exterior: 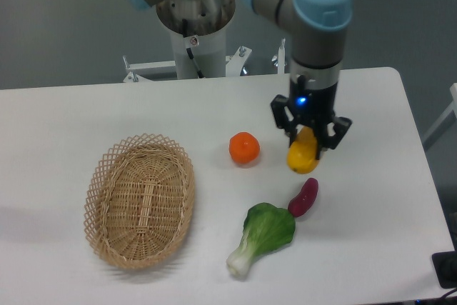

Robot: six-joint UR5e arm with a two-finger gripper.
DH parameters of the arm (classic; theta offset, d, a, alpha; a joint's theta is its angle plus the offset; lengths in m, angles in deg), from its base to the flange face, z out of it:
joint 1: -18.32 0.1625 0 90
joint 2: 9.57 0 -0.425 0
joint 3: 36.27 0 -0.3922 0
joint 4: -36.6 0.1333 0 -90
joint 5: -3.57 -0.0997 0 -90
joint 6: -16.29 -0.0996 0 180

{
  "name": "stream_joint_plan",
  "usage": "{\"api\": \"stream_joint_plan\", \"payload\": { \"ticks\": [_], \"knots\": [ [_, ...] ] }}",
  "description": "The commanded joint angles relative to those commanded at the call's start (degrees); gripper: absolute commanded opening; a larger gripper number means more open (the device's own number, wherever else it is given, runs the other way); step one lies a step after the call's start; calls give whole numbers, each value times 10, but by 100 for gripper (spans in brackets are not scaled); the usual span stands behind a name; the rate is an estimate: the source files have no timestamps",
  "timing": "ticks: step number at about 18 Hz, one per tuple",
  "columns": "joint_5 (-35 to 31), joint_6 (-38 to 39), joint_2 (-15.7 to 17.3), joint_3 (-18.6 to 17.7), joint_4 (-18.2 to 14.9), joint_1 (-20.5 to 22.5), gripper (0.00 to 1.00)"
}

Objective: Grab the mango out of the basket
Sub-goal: 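Lift the mango out of the basket and carry it beside the tangerine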

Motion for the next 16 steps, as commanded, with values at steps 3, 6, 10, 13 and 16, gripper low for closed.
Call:
{"api": "stream_joint_plan", "payload": {
  "ticks": [3,6,10,13,16],
  "knots": [
    [0,0,-4,7,0,1,45],
    [0,0,-5,7,0,4,45],
    [0,0,-5,7,1,3,45],
    [0,0,-5,5,0,4,45],
    [0,0,-5,3,2,3,45]
  ]
}}
